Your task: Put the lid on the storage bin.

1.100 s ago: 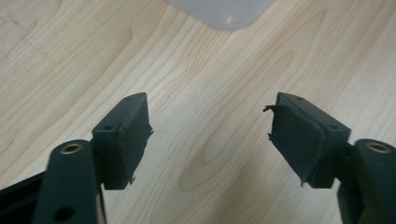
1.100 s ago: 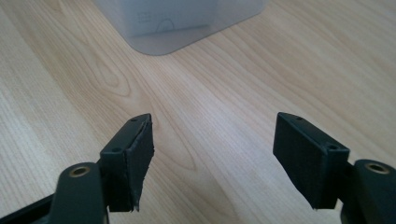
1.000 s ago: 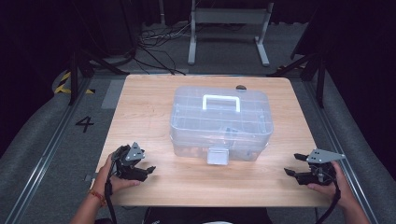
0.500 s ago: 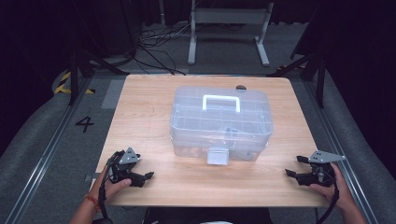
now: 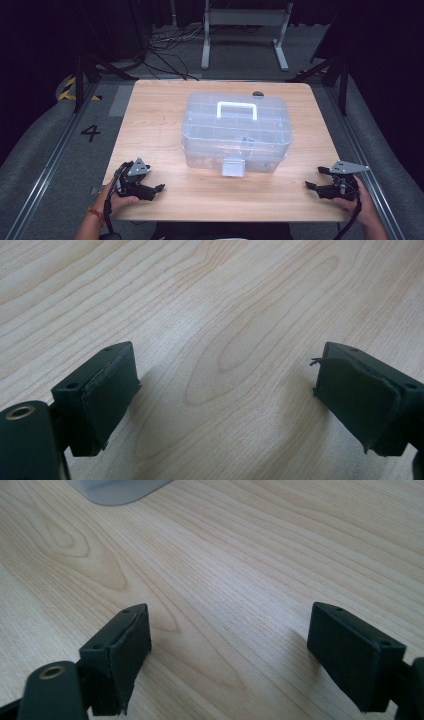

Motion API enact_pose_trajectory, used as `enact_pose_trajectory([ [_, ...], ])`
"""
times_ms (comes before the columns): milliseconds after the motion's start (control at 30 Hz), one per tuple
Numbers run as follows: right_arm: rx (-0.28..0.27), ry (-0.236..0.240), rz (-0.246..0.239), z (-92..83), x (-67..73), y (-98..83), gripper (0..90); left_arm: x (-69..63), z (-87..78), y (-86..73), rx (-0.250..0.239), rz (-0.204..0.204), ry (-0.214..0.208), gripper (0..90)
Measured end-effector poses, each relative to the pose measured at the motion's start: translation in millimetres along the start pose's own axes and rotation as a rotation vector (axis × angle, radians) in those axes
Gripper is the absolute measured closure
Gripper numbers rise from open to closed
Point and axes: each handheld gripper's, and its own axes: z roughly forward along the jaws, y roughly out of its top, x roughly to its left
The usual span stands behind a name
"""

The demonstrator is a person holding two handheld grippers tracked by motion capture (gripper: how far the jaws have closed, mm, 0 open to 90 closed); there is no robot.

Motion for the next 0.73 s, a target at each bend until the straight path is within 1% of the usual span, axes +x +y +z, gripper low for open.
enact_pose_trajectory([
  [133, 0.0, -0.002, 0.002, 0.0, 0.1, 0.0, 17.7, -0.1, 0.0, 0.0, 0.001, -0.001, -0.002, 10.2],
  [300, 0.002, -0.012, 0.012, -0.4, 1.0, -0.4, 16.7, -0.3, 1.0, 0.7, 0.003, -0.013, 0.001, 8.9],
  [333, 0.003, -0.014, 0.013, -0.4, 1.0, -0.4, 15.6, 0.0, 1.2, 1.0, 0.003, -0.009, 0.004, 8.6],
  [400, 0.006, -0.018, 0.018, -0.1, 0.7, -0.3, 15.0, 0.1, 1.8, 1.9, 0.012, -0.02, 0.008, 7.3],
  [433, 0.006, -0.019, 0.018, 0.0, 0.7, -0.3, 15.0, 0.5, 2.0, 2.2, 0.011, -0.021, 0.019, 7.0],
  [500, 0.006, -0.02, 0.019, 0.0, 0.8, -0.3, 14.7, 1.4, 2.7, 2.6, 0.008, -0.035, 0.023, 7.0],
  [533, 0.006, -0.022, 0.019, 0.0, 0.9, -0.3, 14.5, 1.4, 2.7, 2.6, 0.008, -0.035, 0.023, 7.0],
  [567, 0.006, -0.024, 0.019, 0.1, 0.9, -0.3, 14.3, 2.2, 2.9, 2.7, 0.009, -0.048, 0.024, 6.9],
  [667, 0.008, -0.027, 0.024, 0.0, 1.3, -0.3, 14.1, 3.0, 2.9, 2.9, 0.009, -0.046, 0.03, 6.4],
  [733, 0.008, -0.026, 0.024, 0.1, 1.2, -0.3, 14.1, 3.1, 3.4, 3.1, 0.012, -0.053, 0.036, 5.7],
])
